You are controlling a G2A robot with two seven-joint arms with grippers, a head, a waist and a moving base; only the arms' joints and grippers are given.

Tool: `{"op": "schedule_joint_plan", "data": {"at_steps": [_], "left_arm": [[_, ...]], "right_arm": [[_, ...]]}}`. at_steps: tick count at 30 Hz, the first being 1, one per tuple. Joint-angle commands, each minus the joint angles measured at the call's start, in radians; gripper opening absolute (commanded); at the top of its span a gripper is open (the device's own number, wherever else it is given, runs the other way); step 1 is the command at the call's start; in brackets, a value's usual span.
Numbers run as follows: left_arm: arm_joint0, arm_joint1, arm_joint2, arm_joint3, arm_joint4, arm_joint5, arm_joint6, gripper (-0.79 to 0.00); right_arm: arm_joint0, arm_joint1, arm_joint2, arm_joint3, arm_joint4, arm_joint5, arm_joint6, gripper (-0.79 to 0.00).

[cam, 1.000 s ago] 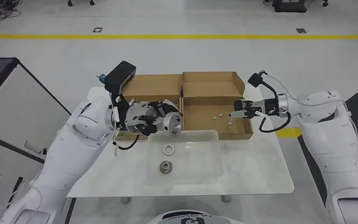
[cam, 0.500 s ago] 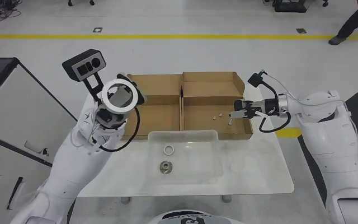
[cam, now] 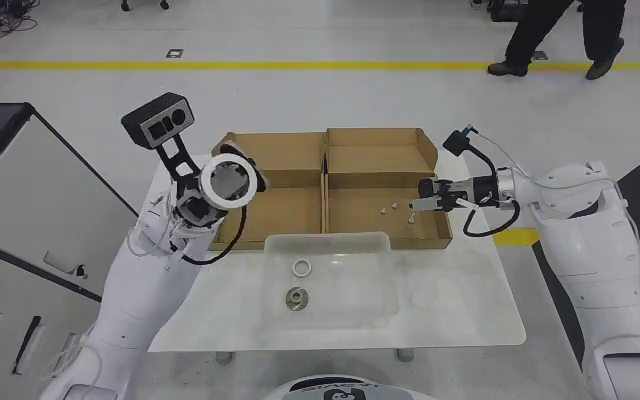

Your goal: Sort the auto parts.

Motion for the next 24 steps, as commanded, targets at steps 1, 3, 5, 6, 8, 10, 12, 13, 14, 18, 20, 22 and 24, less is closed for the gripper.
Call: {"op": "schedule_joint_plan", "data": {"at_steps": [1, 3, 5, 6, 8, 10, 12, 13, 14, 18, 20, 22, 24], "left_arm": [[-0.002, 0.003, 0.0, -0.001, 0.106, 0.008, -0.003, -0.785], [0.002, 0.004, 0.0, 0.0, 0.129, 0.007, -0.001, -0.785], [0.004, 0.005, 0.003, -0.003, 0.14, 0.007, -0.001, -0.785], [0.006, 0.004, 0.007, -0.005, 0.125, -0.004, 0.01, -0.785], [0.006, 0.003, 0.012, -0.01, 0.103, -0.004, 0.019, -0.785], [0.006, -0.001, 0.015, -0.023, 0.055, -0.004, 0.043, -0.785], [0.006, -0.008, 0.013, -0.042, 0.0, -0.004, 0.064, -0.785], [0.008, -0.012, 0.013, -0.049, -0.034, -0.004, 0.074, -0.785], [0.009, -0.016, 0.01, -0.053, -0.053, -0.004, 0.073, -0.785], [0.014, -0.036, -0.005, -0.072, -0.145, -0.004, 0.063, -0.785], [0.016, -0.046, -0.014, -0.068, -0.164, -0.004, 0.033, -0.785], [0.017, -0.054, -0.021, -0.058, -0.148, -0.004, 0.01, -0.785], [0.018, -0.058, -0.022, -0.055, -0.127, -0.004, 0.01, -0.785]], "right_arm": [[0.0, 0.0, 0.0, 0.0, 0.0, 0.0, 0.0, 0.0], [0.0, 0.0, 0.0, 0.0, 0.0, 0.0, 0.0, 0.0], [0.0, 0.0, 0.0, 0.0, 0.0, 0.0, 0.0, 0.0], [0.0, 0.0, 0.0, 0.0, 0.0, 0.0, 0.0, 0.0], [0.0, 0.0, 0.0, 0.0, 0.0, 0.0, 0.0, 0.0], [0.0, 0.0, 0.0, 0.0, 0.0, 0.0, 0.0, 0.0], [0.0, 0.0, 0.0, 0.0, 0.0, 0.0, 0.0, 0.0], [0.0, 0.0, 0.0, 0.0, 0.0, 0.0, 0.0, 0.0], [0.0, 0.0, 0.0, 0.0, 0.0, 0.0, 0.0, 0.0], [0.0, 0.0, 0.0, 0.0, 0.0, 0.0, 0.0, 0.0], [0.0, 0.0, 0.0, 0.0, 0.0, 0.0, 0.0, 0.0], [0.0, 0.0, 0.0, 0.0, 0.0, 0.0, 0.0, 0.0], [0.0, 0.0, 0.0, 0.0, 0.0, 0.0, 0.0, 0.0]]}}
